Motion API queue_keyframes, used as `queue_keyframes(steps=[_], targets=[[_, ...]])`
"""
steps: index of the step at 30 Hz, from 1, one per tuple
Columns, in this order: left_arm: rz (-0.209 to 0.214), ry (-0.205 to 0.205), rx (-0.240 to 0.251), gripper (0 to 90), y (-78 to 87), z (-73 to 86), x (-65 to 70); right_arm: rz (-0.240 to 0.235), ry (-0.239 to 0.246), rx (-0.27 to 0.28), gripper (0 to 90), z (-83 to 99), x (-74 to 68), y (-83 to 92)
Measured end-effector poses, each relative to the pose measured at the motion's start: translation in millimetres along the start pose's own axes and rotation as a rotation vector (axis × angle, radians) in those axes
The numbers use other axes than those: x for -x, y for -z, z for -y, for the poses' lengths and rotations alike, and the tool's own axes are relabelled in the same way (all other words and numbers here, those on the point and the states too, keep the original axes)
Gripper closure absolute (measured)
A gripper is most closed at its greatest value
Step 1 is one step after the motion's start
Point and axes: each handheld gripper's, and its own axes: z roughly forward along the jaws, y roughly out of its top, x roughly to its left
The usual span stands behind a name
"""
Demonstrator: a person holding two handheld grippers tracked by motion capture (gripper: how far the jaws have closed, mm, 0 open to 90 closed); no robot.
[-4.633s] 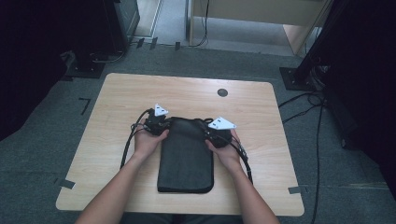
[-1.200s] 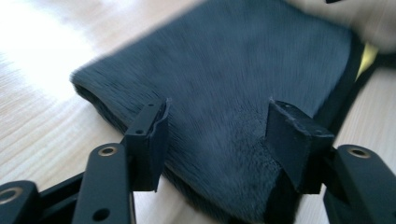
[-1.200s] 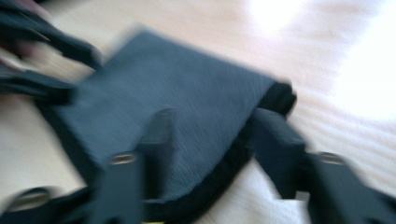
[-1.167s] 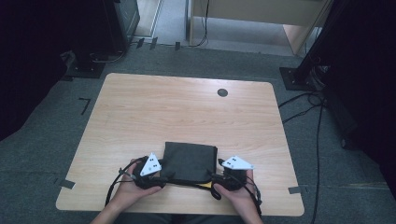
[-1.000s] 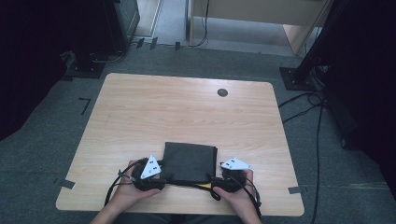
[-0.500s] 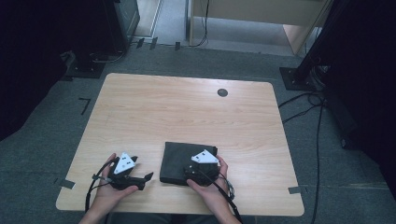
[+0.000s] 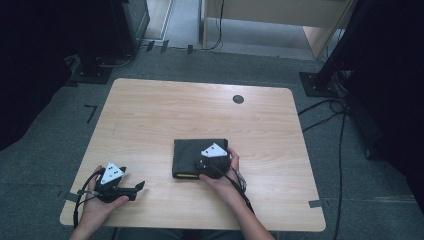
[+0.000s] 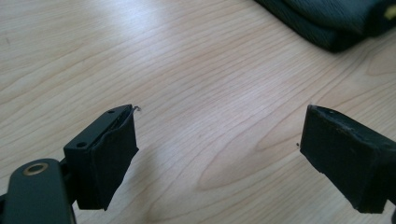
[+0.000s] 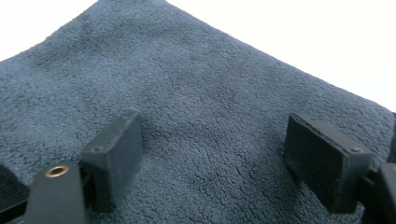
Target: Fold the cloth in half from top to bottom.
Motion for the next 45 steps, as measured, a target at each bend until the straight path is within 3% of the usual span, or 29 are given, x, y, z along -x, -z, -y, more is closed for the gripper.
queue_keyframes(steps=[2, 7, 10, 13, 21, 23, 24, 28, 30, 32, 34, 39, 41, 43, 45], targets=[[0.0, 0.012, 0.004, 11.1, 1.0, 0.3, -1.7, 0.006, 0.01, 0.011, 17.8, -7.5, 9.7, -12.3], [0.013, 0.02, 0.02, 11.1, 4.2, 0.9, -2.5, 0.025, -0.029, 0.002, 17.2, -23.4, 28.4, -34.8], [0.017, 0.018, 0.016, 11.1, 3.5, 2.0, -1.7, 0.036, -0.03, 0.004, 17.1, -29.9, 36.8, -43.9], [0.018, 0.016, 0.017, 11.2, 3.1, 2.3, -1.8, 0.048, -0.022, 0.003, 15.1, -34.5, 42.9, -50.6], [0.017, 0.022, 0.012, 11.2, 1.9, 2.4, -2.3, 0.076, -0.063, -0.008, 13.5, -43.4, 52.8, -62.5], [0.018, 0.026, 0.012, 11.1, 2.0, 2.7, -2.8, 0.057, -0.069, -0.015, 11.9, -43.7, 55.5, -60.8], [0.019, 0.028, 0.014, 11.2, 2.1, 2.8, -3.0, 0.057, -0.095, -0.026, 8.9, -44.1, 56.4, -58.2], [-0.002, 0.019, 0.007, 11.1, 1.8, 2.7, -2.5, 0.063, -0.101, -0.025, 2.7, -43.1, 58.6, -40.1], [-0.039, -0.024, -0.009, 11.1, 2.1, 2.1, 0.4, 0.017, -0.112, 0.018, 0.0, -40.2, 63.0, -20.9], [-0.035, -0.018, -0.008, 11.1, 2.8, 1.8, 0.3, 0.003, -0.142, 0.055, 0.0, -35.0, 70.9, 3.1], [-0.045, -0.008, -0.006, 11.1, 4.5, 1.2, -1.6, 0.017, -0.15, 0.054, 0.0, -27.1, 79.3, 22.0], [-0.074, -0.005, -0.009, 11.1, 9.7, 1.3, -6.4, 0.016, -0.184, 0.075, 0.0, 10.0, 100.5, 70.9], [-0.088, -0.003, -0.018, 11.1, 11.4, 3.0, -10.0, 0.011, -0.211, 0.08, 0.0, 30.8, 105.1, 90.3], [-0.089, 0.018, -0.031, 11.2, 12.5, 5.1, -14.0, 0.012, -0.207, 0.07, 0.0, 52.8, 107.2, 107.2], [-0.101, 0.013, -0.039, 11.2, 14.0, 8.5, -16.5, 0.017, -0.215, 0.054, 0.0, 71.2, 110.1, 120.4]])
